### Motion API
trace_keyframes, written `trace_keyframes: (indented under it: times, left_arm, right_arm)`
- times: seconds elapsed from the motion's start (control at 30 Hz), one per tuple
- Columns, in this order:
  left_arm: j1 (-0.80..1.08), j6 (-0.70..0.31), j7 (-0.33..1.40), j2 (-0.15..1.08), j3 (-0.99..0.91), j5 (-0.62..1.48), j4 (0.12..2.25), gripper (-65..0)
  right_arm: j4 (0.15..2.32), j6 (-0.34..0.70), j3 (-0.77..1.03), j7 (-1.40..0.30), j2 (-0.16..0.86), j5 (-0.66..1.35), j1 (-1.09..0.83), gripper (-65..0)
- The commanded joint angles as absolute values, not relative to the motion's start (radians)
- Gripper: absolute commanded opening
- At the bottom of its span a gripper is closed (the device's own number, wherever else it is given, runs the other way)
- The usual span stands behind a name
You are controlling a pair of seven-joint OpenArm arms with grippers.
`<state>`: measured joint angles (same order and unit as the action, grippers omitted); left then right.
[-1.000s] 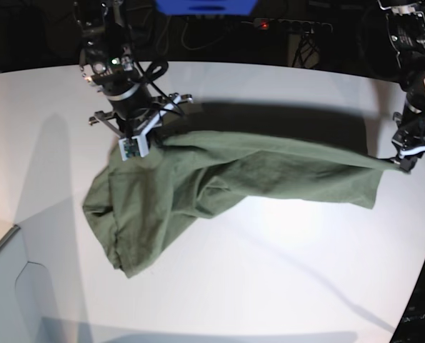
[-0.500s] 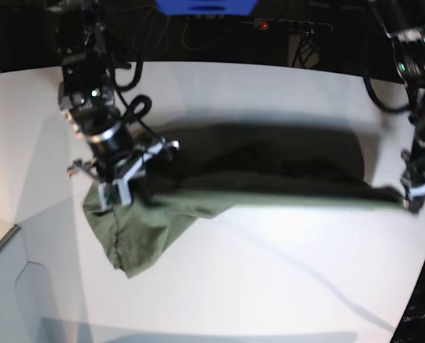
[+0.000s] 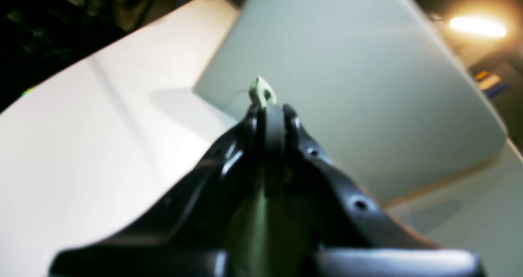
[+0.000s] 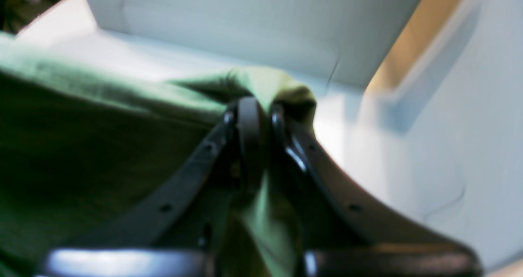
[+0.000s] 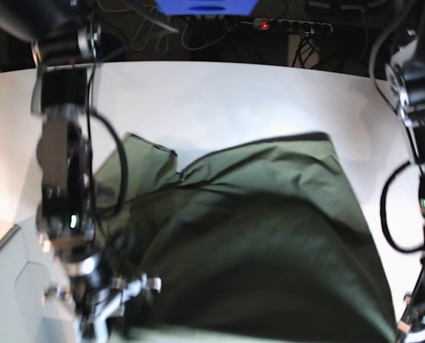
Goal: Layout the t-shirt on the table in an organized manner, then fold the t-shirt properly
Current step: 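Lift the green shirt with both grippers and lay it flat on the table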
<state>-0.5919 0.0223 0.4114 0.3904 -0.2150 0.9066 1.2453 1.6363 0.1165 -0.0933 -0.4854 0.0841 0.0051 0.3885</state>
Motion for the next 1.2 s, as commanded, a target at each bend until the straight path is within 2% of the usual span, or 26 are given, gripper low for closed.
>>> trace_keyframes:
  times: [0.0,0.17,0.37,0.5,0.6,0.77,0.93,1.17]
  left_arm:
    - [-0.68,0.021,0.387,0.404,-0.197,0.912,1.225,-64.9]
    - [-0.906,0.021,0.384,0.397,-0.13,0.912,1.084,-64.9]
    - [-1.133,0.021,0.294,0.371,-0.038,0.917,0.961,-64.9]
    - [-1.182,0.019,0.295,0.364,-0.033,0.92,0.961,-64.9]
    - [-1.176,0.018,0.295,0.366,-0.031,0.921,0.997,-64.9]
    - [-0.98,0.019,0.297,0.409,-0.041,0.923,1.182,-64.9]
    - [-0.668,0.019,0.297,0.437,-0.045,0.923,1.374,-64.9]
    - [-0.208,0.012,0.288,0.409,-0.206,0.917,1.451,-64.9]
  right_arm:
    - [1.63,0.11,-0.09,-0.447,0.087,0.001,0.47,-65.0]
    - [1.515,0.11,-0.091,-0.438,0.119,0.001,0.711,-65.0]
    - [1.382,0.11,-0.09,-0.338,0.16,0.001,0.94,-65.0]
    - [1.377,0.11,-0.09,-0.334,0.194,0.001,1.0,-65.0]
    - [1.417,0.11,-0.09,-0.334,0.2,0.004,0.96,-65.0]
    - [1.595,0.11,-0.09,-0.334,0.2,0.001,0.691,-65.0]
    - [1.732,0.11,-0.088,-0.332,0.153,0.001,0.38,-65.0]
    - [1.669,0.11,-0.096,-0.148,0.076,0.002,0.018,-65.0]
